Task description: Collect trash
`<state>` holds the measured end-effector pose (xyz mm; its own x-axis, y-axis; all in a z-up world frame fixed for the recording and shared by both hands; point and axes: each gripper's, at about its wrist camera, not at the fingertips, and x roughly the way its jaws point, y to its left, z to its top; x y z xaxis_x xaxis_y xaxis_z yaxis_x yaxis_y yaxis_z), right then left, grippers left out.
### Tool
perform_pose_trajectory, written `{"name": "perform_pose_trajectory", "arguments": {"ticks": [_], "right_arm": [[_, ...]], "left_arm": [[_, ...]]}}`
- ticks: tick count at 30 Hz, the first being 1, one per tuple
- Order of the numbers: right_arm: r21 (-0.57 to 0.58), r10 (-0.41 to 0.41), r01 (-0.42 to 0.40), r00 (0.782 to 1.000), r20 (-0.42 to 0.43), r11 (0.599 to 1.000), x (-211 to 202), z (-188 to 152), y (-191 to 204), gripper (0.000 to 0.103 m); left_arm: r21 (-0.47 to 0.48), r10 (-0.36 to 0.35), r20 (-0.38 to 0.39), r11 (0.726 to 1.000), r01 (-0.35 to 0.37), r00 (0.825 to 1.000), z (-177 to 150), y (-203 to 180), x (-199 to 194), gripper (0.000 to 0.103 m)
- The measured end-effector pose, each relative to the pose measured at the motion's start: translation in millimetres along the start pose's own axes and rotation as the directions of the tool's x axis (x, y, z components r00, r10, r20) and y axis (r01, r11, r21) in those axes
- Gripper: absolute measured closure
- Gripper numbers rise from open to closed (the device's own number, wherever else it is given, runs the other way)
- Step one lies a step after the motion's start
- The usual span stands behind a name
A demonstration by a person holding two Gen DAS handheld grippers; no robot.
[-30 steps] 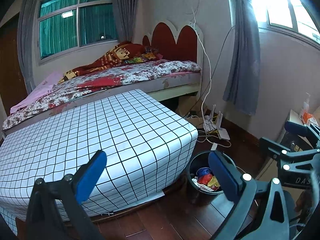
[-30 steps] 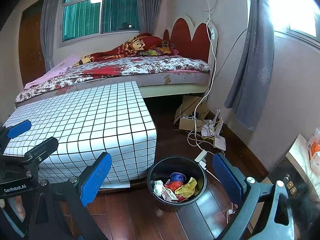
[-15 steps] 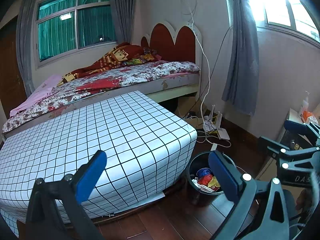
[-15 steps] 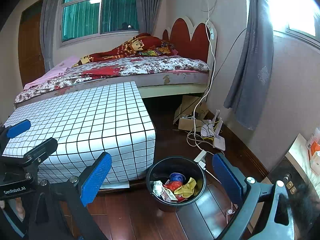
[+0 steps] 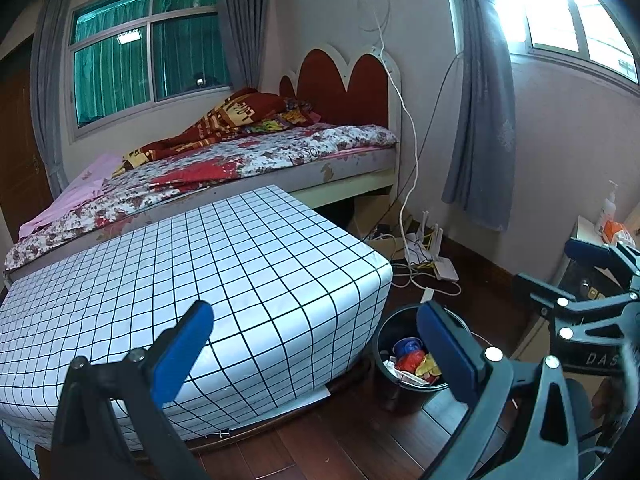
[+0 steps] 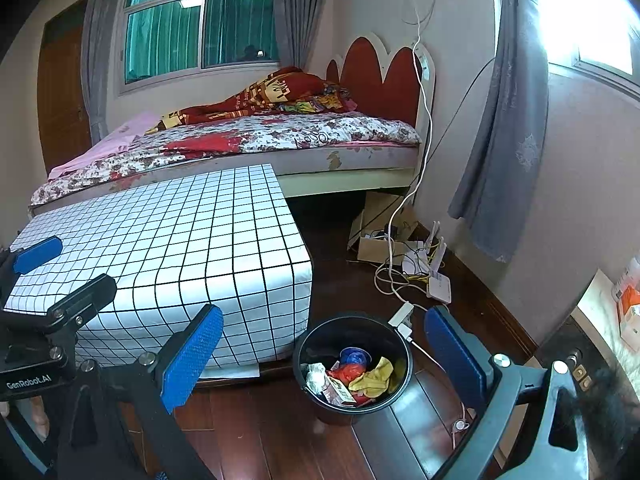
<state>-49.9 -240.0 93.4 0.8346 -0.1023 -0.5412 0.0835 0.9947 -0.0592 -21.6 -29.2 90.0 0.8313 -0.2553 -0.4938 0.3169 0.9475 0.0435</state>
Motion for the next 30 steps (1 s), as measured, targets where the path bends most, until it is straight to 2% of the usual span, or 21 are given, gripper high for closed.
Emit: {"name": "perform_pose_trajectory", "arguments": {"ticks": [30], "right_arm": [[-0.006, 0.011, -0.011, 1.000, -0.002, 1.000, 0.5, 0.9, -4.6, 0.001]], "left_arm": [[0.001, -0.008, -0.003, 1.000, 0.008, 1.000, 0.2, -3.5, -0.3, 0.001]]}}
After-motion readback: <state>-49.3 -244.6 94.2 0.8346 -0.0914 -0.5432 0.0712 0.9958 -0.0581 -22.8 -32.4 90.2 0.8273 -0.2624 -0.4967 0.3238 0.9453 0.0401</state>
